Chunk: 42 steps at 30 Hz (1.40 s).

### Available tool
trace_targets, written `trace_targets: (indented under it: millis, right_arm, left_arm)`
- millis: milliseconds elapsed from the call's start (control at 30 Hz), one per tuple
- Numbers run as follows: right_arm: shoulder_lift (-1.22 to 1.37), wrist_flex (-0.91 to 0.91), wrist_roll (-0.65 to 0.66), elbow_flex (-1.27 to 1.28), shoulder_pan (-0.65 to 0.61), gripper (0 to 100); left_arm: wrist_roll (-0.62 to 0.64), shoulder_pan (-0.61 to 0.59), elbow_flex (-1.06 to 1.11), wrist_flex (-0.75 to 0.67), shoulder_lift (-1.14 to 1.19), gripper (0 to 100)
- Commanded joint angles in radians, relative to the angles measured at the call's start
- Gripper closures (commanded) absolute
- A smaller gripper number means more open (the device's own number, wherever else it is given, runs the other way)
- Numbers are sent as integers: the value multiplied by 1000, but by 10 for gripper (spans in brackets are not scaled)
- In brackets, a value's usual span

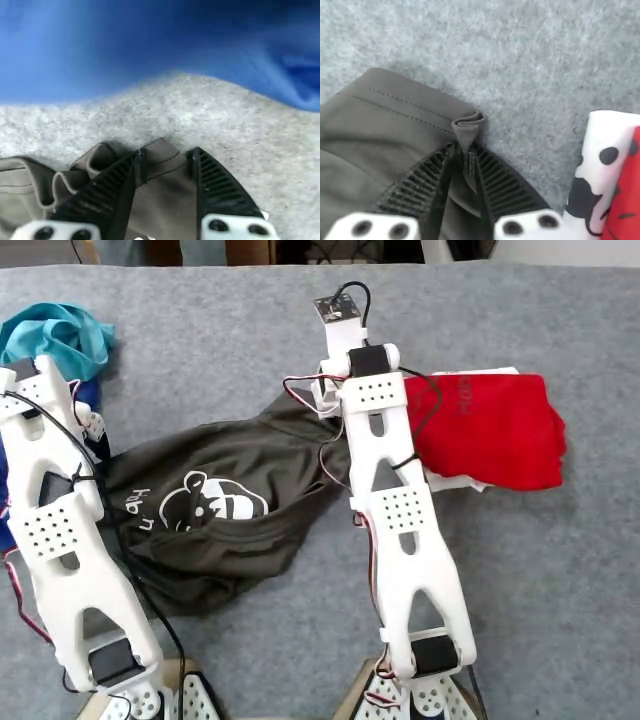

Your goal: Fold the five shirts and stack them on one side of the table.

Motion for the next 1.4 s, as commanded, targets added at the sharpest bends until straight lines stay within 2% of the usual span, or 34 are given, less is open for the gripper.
trace_targets:
  millis: [0, 567, 700, 767, 933, 1233, 1367]
  right_arm:
    - [-13, -12, 6, -24, -11, 983]
    - [-13, -12, 6, -24, -11, 983]
    - [-13, -12, 6, -24, -11, 983]
    - [-13, -14, 6, -24, -11, 983]
    - [-13, -17, 6, -24, -11, 983]
    - [-134, -44, 6, -25, -11, 983]
    - [-216, -40, 2, -25, -5, 983]
  left_arm:
    - [2, -28, -30, 18, -78, 829]
    - [5, -61, 24, 14, 38, 833]
    - [-8, -30, 8, 0, 60, 959]
    - [-28, -7, -15, -14, 60, 963]
    - [-29, 38, -200, -15, 55, 971]
    - [-54, 97, -756, -15, 60, 971]
    - [-55, 104, -777, -35, 52, 971]
